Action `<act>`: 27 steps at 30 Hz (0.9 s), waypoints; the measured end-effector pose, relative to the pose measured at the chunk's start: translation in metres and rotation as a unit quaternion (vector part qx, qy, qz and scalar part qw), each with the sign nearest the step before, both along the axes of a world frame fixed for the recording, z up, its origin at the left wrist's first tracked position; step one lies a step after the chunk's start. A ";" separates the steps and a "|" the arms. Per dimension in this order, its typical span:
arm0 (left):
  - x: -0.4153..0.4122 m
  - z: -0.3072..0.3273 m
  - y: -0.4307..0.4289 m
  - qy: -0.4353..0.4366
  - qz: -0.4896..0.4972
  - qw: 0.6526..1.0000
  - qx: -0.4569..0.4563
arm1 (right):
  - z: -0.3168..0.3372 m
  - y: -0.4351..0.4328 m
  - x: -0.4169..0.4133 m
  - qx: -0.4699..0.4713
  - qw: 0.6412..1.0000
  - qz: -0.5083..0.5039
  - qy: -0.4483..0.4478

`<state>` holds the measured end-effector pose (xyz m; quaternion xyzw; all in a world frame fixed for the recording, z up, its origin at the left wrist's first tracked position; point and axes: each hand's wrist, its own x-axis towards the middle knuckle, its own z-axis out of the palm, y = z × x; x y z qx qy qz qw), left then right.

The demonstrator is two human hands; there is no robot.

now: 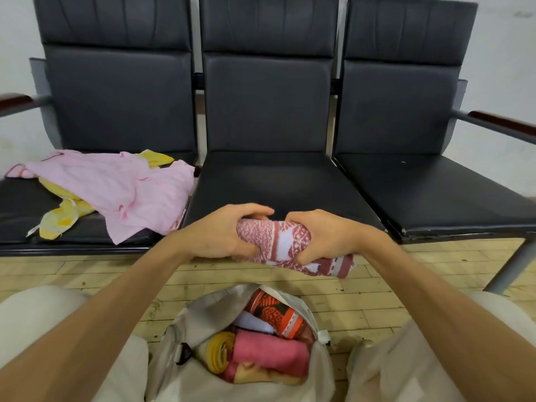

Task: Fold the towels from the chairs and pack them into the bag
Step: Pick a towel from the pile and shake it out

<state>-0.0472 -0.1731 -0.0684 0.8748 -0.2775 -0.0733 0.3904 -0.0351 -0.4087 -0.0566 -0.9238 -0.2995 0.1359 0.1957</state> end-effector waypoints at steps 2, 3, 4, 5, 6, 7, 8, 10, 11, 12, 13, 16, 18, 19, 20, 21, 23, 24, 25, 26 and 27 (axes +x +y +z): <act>0.000 -0.001 -0.003 0.027 -0.019 0.997 0.076 | -0.004 0.005 -0.001 -0.025 0.999 0.023 -0.013; 0.000 -0.001 -0.005 0.050 -0.029 0.993 0.098 | -0.006 0.008 -0.002 -0.037 0.999 0.032 -0.023; 0.000 0.001 -0.006 0.084 -0.040 0.989 0.116 | -0.008 0.011 -0.003 -0.046 0.998 0.037 -0.036; 0.001 0.003 -0.007 0.127 -0.053 0.982 0.130 | -0.009 0.014 -0.005 -0.052 0.996 0.040 -0.053; 0.002 0.004 -0.007 0.172 -0.065 0.973 0.137 | -0.011 0.016 -0.007 -0.057 0.995 0.043 -0.070; 0.003 0.004 -0.007 0.211 -0.076 0.965 0.133 | -0.011 0.018 -0.008 -0.060 0.993 0.046 -0.086; 0.005 0.003 -0.007 0.243 -0.080 0.959 0.121 | -0.012 0.019 -0.009 -0.062 0.992 0.049 -0.100; 0.007 -0.003 -0.009 0.282 -0.074 0.952 0.093 | -0.014 0.021 -0.009 -0.068 0.989 0.050 -0.122; 0.008 -0.007 -0.011 0.288 -0.066 0.952 0.084 | -0.015 0.021 -0.009 -0.075 0.987 0.048 -0.131; 0.010 -0.012 -0.013 0.283 -0.055 0.954 0.083 | -0.018 0.021 -0.009 -0.083 0.986 0.045 -0.137; 0.011 -0.016 -0.014 0.265 -0.043 0.959 0.092 | -0.021 0.021 -0.008 -0.093 0.985 0.039 -0.139; 0.012 -0.029 -0.018 0.155 -0.026 0.975 0.159 | -0.031 0.021 -0.008 -0.131 0.982 0.008 -0.133; 0.008 -0.035 -0.021 0.082 -0.024 0.977 0.197 | -0.035 0.020 -0.008 -0.136 0.985 -0.005 -0.106; 0.005 -0.038 -0.022 0.055 -0.022 0.976 0.212 | -0.037 0.019 -0.008 -0.121 0.990 -0.009 -0.074; 0.003 -0.041 -0.022 0.034 -0.019 0.974 0.222 | -0.037 0.017 -0.009 -0.098 0.995 -0.012 -0.030; 0.000 -0.044 -0.021 0.017 -0.019 0.974 0.226 | -0.038 0.013 -0.010 -0.078 0.997 -0.013 0.016; -0.003 -0.050 -0.018 0.000 -0.030 0.976 0.216 | -0.042 0.005 -0.014 -0.036 0.993 -0.016 0.115; -0.004 -0.053 -0.016 0.000 -0.032 0.977 0.212 | -0.045 0.001 -0.015 -0.007 0.985 -0.020 0.169; -0.005 -0.057 -0.015 0.005 -0.030 0.977 0.209 | -0.049 -0.003 -0.016 0.019 0.978 -0.022 0.208; -0.005 -0.062 -0.014 0.010 -0.029 0.977 0.210 | -0.054 -0.007 -0.016 0.040 0.973 -0.026 0.227; -0.005 -0.069 -0.015 0.011 -0.031 0.977 0.212 | -0.058 -0.011 -0.016 0.051 0.971 -0.028 0.232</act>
